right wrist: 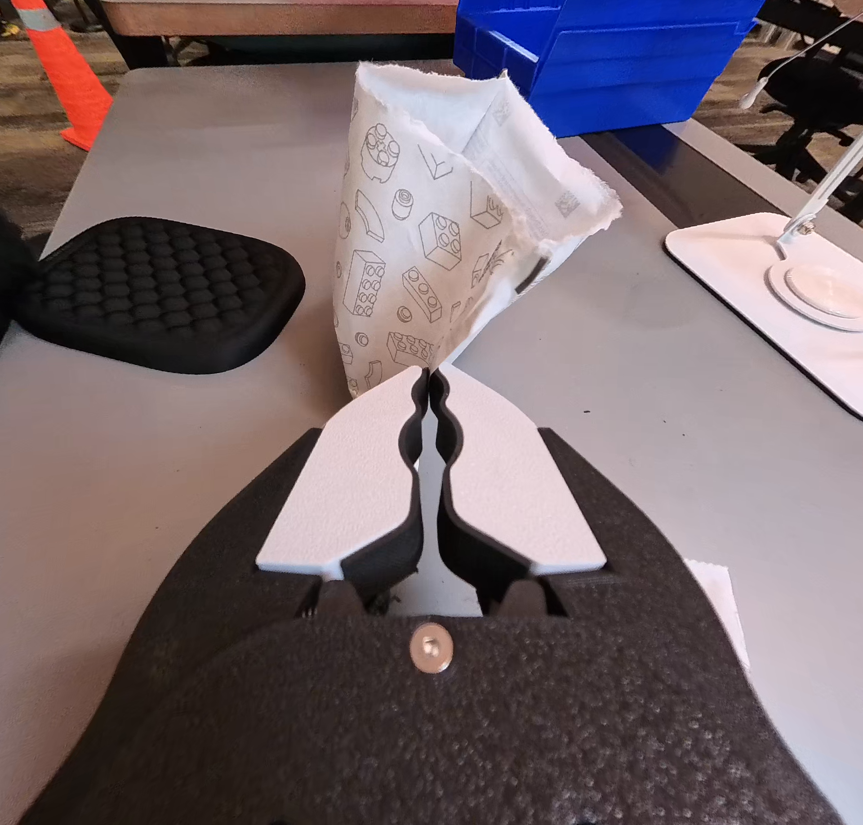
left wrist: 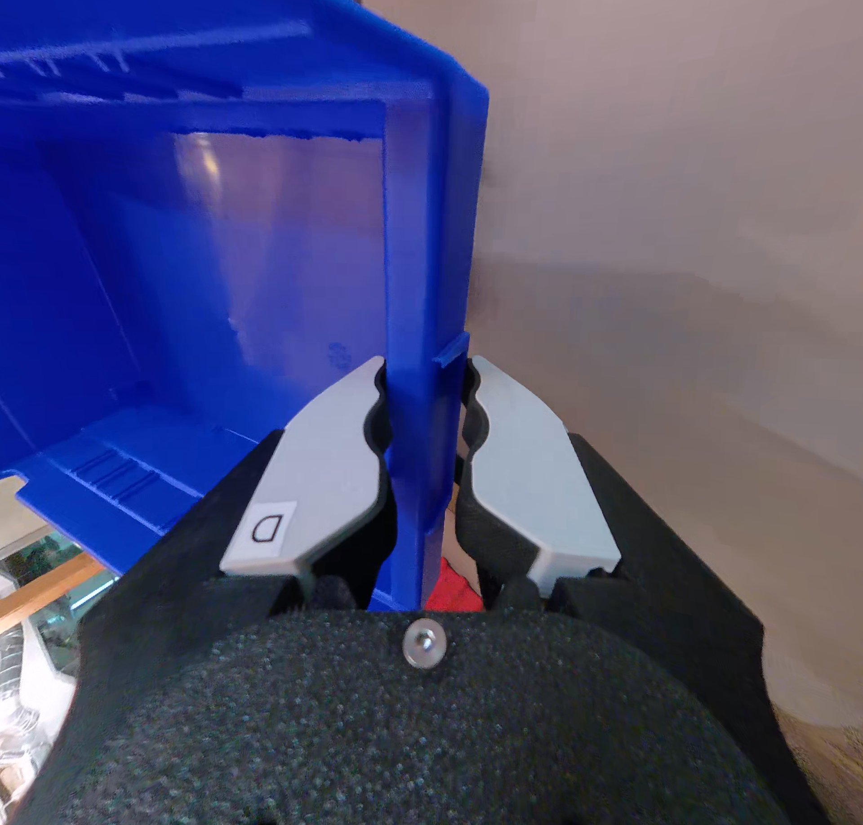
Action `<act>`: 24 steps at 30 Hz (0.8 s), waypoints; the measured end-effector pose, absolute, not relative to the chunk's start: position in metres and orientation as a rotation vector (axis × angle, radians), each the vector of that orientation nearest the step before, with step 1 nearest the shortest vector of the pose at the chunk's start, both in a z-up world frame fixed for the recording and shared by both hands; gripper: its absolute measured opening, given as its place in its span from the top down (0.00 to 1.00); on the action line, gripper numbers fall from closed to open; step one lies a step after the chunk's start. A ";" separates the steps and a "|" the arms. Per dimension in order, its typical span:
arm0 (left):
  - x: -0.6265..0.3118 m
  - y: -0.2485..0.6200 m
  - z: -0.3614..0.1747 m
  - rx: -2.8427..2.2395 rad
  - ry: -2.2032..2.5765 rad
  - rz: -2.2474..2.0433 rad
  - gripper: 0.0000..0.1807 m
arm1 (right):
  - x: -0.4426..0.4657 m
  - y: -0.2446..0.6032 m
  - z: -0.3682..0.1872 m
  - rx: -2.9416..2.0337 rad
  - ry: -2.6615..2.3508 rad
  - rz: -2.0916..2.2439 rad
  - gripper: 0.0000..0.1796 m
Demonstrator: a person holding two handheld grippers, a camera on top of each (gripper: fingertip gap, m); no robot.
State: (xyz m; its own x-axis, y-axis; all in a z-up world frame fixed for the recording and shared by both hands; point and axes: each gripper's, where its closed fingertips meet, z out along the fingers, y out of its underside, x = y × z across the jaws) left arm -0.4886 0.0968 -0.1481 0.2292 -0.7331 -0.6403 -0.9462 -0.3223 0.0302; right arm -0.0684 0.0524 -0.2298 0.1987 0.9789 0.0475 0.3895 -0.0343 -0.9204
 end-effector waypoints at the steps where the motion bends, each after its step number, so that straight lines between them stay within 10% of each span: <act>1: -0.489 0.112 -0.148 -2.133 1.556 0.793 0.84 | -0.068 0.053 -0.230 -1.584 -1.330 0.834 1.00; 24: -0.524 0.239 -0.188 -2.088 1.515 0.663 0.77 | -0.063 0.069 -0.235 -1.654 -1.234 0.927 1.00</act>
State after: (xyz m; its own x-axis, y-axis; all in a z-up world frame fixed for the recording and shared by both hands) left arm -0.5240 0.2390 -0.1884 0.2724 -0.7270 -0.6303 -0.9563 -0.2771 -0.0937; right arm -0.0626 0.0685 -0.2348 0.2379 0.9687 -0.0702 0.3377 -0.1503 -0.9292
